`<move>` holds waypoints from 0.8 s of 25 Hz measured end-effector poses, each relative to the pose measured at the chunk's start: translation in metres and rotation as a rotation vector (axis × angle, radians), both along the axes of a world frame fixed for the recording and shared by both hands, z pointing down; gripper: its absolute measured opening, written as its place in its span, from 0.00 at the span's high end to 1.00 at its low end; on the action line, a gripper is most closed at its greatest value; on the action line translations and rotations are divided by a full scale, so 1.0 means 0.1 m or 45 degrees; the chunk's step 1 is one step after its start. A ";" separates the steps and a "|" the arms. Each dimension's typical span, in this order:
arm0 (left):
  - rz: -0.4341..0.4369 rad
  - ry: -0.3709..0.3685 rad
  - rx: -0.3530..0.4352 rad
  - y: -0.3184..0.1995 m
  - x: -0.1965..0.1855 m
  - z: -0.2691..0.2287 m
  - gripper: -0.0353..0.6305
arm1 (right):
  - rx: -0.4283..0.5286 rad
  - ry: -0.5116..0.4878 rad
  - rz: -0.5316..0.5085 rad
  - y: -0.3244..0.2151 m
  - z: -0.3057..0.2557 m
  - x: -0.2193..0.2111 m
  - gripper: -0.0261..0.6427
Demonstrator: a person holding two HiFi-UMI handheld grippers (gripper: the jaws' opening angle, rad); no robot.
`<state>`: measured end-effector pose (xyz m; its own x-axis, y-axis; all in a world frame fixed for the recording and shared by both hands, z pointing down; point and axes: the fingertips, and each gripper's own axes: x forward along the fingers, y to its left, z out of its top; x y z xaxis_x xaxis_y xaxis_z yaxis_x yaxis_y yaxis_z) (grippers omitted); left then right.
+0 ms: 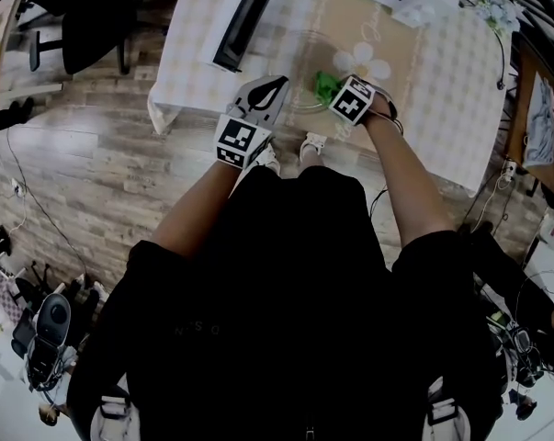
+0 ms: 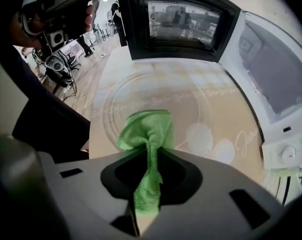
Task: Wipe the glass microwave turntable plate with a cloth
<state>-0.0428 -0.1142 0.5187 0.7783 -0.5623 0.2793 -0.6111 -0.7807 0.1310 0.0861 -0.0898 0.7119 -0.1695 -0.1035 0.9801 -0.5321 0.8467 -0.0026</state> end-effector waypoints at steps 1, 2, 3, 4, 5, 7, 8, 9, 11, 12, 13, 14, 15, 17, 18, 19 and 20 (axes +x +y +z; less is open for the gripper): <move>0.004 0.000 0.001 0.00 0.00 0.00 0.91 | -0.002 0.008 0.006 0.02 0.00 0.07 0.85; 0.006 0.001 0.001 0.01 -0.01 0.00 0.91 | -0.003 0.018 0.012 0.03 -0.01 0.14 0.85; 0.005 0.000 0.001 0.01 -0.02 0.00 0.91 | -0.003 0.031 0.016 0.05 -0.02 0.20 0.85; 0.003 -0.001 0.001 0.01 -0.04 0.00 0.91 | -0.005 0.049 0.017 0.07 -0.03 0.27 0.85; 0.000 -0.003 0.001 0.01 -0.06 0.00 0.91 | -0.007 0.069 0.015 0.09 -0.04 0.34 0.85; -0.006 -0.007 0.001 0.02 -0.11 0.01 0.91 | -0.011 0.105 0.011 0.14 -0.05 0.48 0.85; -0.011 -0.008 0.001 0.02 -0.14 0.02 0.91 | -0.011 0.112 0.016 0.16 -0.06 0.53 0.85; -0.016 -0.009 0.000 0.01 -0.17 0.02 0.91 | -0.009 0.108 0.029 0.17 -0.08 0.56 0.85; -0.031 -0.011 0.003 0.00 -0.24 0.02 0.91 | -0.001 0.066 0.074 0.16 -0.15 0.55 0.85; -0.038 -0.015 0.010 -0.01 -0.28 0.01 0.91 | 0.006 0.036 0.096 0.14 -0.20 0.52 0.85; -0.046 -0.020 0.021 -0.02 -0.31 0.00 0.91 | 0.019 0.005 0.111 0.12 -0.26 0.46 0.85; -0.054 -0.023 0.031 -0.02 -0.34 -0.02 0.91 | 0.036 -0.025 0.117 0.08 -0.32 0.39 0.85; -0.062 -0.024 0.038 -0.03 -0.38 -0.03 0.91 | 0.054 -0.054 0.115 0.04 -0.38 0.29 0.85; -0.082 -0.021 0.042 -0.06 -0.44 -0.04 0.91 | 0.084 -0.106 0.094 -0.03 -0.48 0.08 0.85; -0.092 -0.020 0.041 -0.07 -0.48 -0.04 0.91 | 0.097 -0.130 0.077 -0.06 -0.52 -0.05 0.85; -0.102 -0.020 0.038 -0.08 -0.51 -0.03 0.91 | 0.109 -0.152 0.055 -0.09 -0.55 -0.19 0.85; -0.111 -0.021 0.035 -0.09 -0.55 -0.03 0.91 | 0.117 -0.170 0.032 -0.12 -0.58 -0.32 0.85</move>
<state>-0.0979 -0.1228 0.5160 0.7215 -0.6356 0.2748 -0.6788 -0.7275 0.0996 0.0542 -0.1018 0.6544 -0.2941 -0.1975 0.9352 -0.5535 0.8328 0.0018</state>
